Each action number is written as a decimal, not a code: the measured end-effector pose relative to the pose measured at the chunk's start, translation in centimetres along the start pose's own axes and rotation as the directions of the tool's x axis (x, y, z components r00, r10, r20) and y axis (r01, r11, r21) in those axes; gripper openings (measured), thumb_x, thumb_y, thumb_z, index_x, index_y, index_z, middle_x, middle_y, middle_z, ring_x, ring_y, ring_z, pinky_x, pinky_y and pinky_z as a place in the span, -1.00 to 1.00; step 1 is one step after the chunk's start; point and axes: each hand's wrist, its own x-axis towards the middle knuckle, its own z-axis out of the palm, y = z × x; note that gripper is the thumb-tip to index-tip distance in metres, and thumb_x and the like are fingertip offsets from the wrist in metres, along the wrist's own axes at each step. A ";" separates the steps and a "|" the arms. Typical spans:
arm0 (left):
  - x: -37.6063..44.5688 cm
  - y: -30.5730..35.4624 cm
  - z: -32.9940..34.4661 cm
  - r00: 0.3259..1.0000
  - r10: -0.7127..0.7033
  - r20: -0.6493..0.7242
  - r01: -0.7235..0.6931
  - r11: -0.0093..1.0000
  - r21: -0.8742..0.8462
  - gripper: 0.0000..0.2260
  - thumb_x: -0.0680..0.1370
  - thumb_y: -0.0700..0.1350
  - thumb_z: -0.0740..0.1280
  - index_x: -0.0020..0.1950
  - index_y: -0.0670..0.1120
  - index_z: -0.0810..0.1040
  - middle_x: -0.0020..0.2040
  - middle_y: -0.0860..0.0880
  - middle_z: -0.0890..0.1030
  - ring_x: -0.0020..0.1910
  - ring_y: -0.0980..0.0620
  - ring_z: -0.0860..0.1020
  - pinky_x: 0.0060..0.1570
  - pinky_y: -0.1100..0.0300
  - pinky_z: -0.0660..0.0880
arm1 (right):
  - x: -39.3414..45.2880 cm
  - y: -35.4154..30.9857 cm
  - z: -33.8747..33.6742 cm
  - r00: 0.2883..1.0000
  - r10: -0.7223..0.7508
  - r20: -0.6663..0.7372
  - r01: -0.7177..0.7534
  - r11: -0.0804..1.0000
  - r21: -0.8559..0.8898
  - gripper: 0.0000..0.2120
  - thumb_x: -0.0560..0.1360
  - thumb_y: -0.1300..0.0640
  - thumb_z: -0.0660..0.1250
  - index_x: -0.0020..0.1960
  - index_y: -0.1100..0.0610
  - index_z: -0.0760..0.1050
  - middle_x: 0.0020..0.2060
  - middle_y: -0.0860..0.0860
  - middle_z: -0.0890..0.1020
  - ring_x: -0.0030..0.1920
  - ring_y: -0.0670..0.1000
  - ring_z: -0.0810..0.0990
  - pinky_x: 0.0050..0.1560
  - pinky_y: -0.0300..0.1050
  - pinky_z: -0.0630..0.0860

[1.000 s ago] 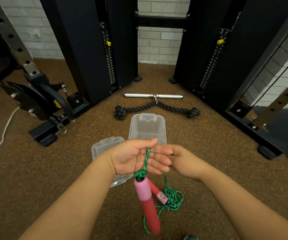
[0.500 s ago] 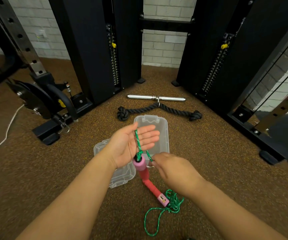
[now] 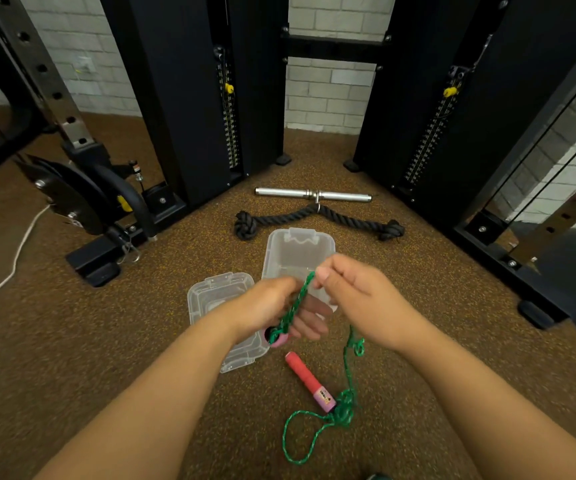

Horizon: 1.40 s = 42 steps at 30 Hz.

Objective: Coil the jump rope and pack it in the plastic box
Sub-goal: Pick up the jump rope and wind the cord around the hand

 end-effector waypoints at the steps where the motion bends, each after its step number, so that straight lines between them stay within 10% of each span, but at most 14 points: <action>1: 0.1 0.0 -0.1 0.996 -0.007 0.084 0.005 1.000 0.016 -0.52 0.62 -0.07 -0.09 -0.01 -0.20 0.62 -0.20 -0.15 0.69 -0.22 -0.06 0.65 0.01 0.07 0.48 | 0.3 0.2 -0.4 0.999 0.017 -0.050 -0.015 1.000 0.026 -0.77 0.59 -0.01 0.16 -0.21 -0.09 0.47 -0.24 0.02 0.61 -0.19 0.10 0.57 -0.10 0.08 0.53; 7: -0.1 0.2 -0.6 0.955 0.078 0.285 -0.038 0.989 -0.142 -0.58 0.59 0.03 0.07 0.00 -0.13 0.68 -0.25 -0.09 0.71 -0.33 0.02 0.66 -0.16 0.16 0.53 | 1.3 2.6 -0.6 0.978 0.153 -0.140 -0.137 0.983 0.119 -0.76 0.57 -0.01 0.20 -0.23 -0.08 0.53 -0.28 0.14 0.57 -0.32 0.01 0.46 -0.17 0.18 0.54; 18: 0.0 0.9 -0.9 0.972 0.235 0.011 -0.194 0.827 -0.528 -0.69 0.54 -0.04 0.19 -0.05 -0.17 0.67 -0.42 -0.03 0.64 -0.53 0.11 0.57 -0.46 0.33 0.52 | 1.2 4.0 1.8 0.976 0.215 -0.040 -0.212 0.974 0.075 -0.69 0.59 0.02 0.18 -0.29 -0.09 0.55 -0.49 -0.08 0.47 -0.49 -0.14 0.41 -0.34 -0.15 0.36; 23: 0.3 1.2 -1.6 0.953 0.255 -0.165 -0.304 0.787 -0.537 -0.59 0.65 -0.01 0.01 0.30 -0.19 0.48 0.04 -0.09 0.69 -0.23 0.09 0.67 -0.16 0.27 0.57 | 0.0 2.9 2.5 0.992 0.102 0.078 -0.043 0.839 -0.543 -0.72 0.61 -0.04 0.03 -0.01 0.08 0.44 -0.10 0.08 0.65 -0.06 0.18 0.61 -0.16 -0.02 0.42; 28: 0.7 1.1 -1.8 0.947 0.199 -0.253 -0.310 0.772 -0.554 -0.44 0.64 0.11 -0.13 0.45 -0.23 0.25 0.34 -0.23 0.49 0.26 -0.08 0.52 0.27 0.11 0.40 | -1.0 1.1 3.1 0.981 -0.073 0.181 0.176 0.735 -0.655 -0.73 0.62 -0.05 -0.02 -0.01 0.08 0.37 -0.08 0.09 0.63 -0.06 0.21 0.59 -0.18 -0.02 0.34; 36: -0.1 0.0 -1.2 0.978 0.110 -0.179 -0.098 0.992 0.075 -0.30 0.55 0.28 -0.27 0.33 -0.05 0.47 0.15 -0.14 0.65 0.15 -0.03 0.59 0.31 0.08 0.37 | -0.6 -0.5 1.3 0.998 0.006 0.055 0.001 0.992 -0.125 -0.74 0.58 -0.12 0.12 -0.18 -0.10 0.50 -0.20 -0.14 0.65 -0.32 -0.14 0.53 -0.17 -0.08 0.53; 42: -0.7 0.7 -1.0 0.997 0.038 0.066 -0.046 0.991 0.125 -0.35 0.56 0.27 -0.11 0.16 -0.14 0.59 -0.11 -0.20 0.71 -0.17 -0.07 0.67 0.08 0.05 0.53 | 0.8 1.0 0.1 0.975 0.210 -0.067 -0.188 0.951 0.246 -0.71 0.59 0.00 0.17 -0.25 0.01 0.52 -0.52 -0.17 0.39 -0.46 -0.16 0.35 -0.28 -0.17 0.36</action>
